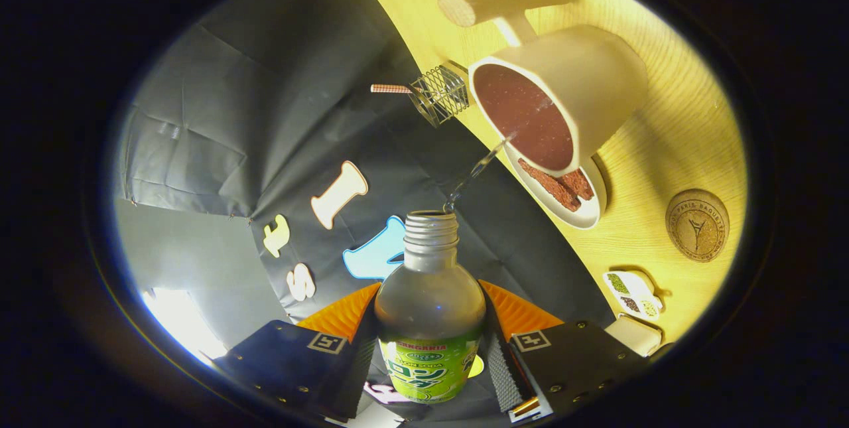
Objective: Take the bottle from table, then pour the juice into the cup, finally place the bottle on the coaster
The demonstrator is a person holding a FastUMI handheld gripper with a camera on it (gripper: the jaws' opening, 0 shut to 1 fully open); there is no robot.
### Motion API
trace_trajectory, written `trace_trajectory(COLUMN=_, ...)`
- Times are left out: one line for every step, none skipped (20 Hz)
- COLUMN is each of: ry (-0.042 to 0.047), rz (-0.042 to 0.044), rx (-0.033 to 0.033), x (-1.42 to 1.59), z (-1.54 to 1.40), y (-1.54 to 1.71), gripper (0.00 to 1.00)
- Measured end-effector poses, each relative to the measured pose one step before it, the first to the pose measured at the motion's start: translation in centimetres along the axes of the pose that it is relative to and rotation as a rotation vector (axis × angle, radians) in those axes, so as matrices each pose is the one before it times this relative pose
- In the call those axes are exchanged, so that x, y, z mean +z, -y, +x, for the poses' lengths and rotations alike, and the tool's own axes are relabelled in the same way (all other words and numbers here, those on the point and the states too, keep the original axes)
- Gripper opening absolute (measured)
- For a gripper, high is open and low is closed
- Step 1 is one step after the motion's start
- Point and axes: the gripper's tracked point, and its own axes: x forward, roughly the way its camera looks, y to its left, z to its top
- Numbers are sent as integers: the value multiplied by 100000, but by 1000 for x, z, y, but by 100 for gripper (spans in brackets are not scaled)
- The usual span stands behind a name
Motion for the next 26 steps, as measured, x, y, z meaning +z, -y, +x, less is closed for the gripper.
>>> trace_trajectory(ry=221, rz=380, rx=192, x=40, z=-7, y=-217, gripper=75)
trace_trajectory(ry=365, rz=378, rx=162, x=42, z=124, y=-126, gripper=75)
trace_trajectory(ry=158, rz=360, rx=61, x=22, z=119, y=-118, gripper=75)
trace_trajectory(ry=9, rz=231, rx=267, x=-93, z=-71, y=-110, gripper=75)
trace_trajectory(ry=-157, rz=78, rx=129, x=-155, z=-27, y=-201, gripper=75)
trace_trajectory(ry=-229, rz=118, rx=141, x=-101, z=57, y=-117, gripper=75)
trace_trajectory(ry=76, rz=260, rx=387, x=39, z=145, y=-263, gripper=76)
trace_trajectory(ry=76, rz=121, rx=203, x=61, z=103, y=-185, gripper=76)
trace_trajectory(ry=174, rz=-72, rx=-102, x=24, z=11, y=69, gripper=75)
trace_trajectory(ry=-124, rz=-143, rx=147, x=71, z=2, y=-1, gripper=75)
trace_trajectory(ry=54, rz=46, rx=-49, x=62, z=-65, y=-30, gripper=76)
trace_trajectory(ry=26, rz=175, rx=-116, x=188, z=76, y=88, gripper=76)
trace_trajectory(ry=245, rz=201, rx=-214, x=191, z=-101, y=91, gripper=76)
trace_trajectory(ry=464, rz=-35, rx=-373, x=284, z=-46, y=211, gripper=75)
trace_trajectory(ry=471, rz=-37, rx=-554, x=342, z=-46, y=179, gripper=75)
trace_trajectory(ry=329, rz=-74, rx=-288, x=311, z=-80, y=209, gripper=75)
trace_trajectory(ry=274, rz=-232, rx=-351, x=182, z=-46, y=116, gripper=76)
trace_trajectory(ry=94, rz=-488, rx=-577, x=272, z=-26, y=277, gripper=76)
trace_trajectory(ry=301, rz=-452, rx=-504, x=285, z=3, y=225, gripper=76)
trace_trajectory(ry=12, rz=-473, rx=-423, x=308, z=-54, y=330, gripper=75)
trace_trajectory(ry=207, rz=-419, rx=-392, x=290, z=84, y=238, gripper=75)
trace_trajectory(ry=339, rz=-690, rx=-309, x=306, z=-5, y=350, gripper=76)
trace_trajectory(ry=146, rz=-961, rx=-707, x=379, z=219, y=285, gripper=75)
trace_trajectory(ry=296, rz=-794, rx=-608, x=356, z=24, y=382, gripper=75)
trace_trajectory(ry=194, rz=-646, rx=-229, x=294, z=-27, y=244, gripper=75)
trace_trajectory(ry=51, rz=-664, rx=-260, x=234, z=-71, y=253, gripper=75)
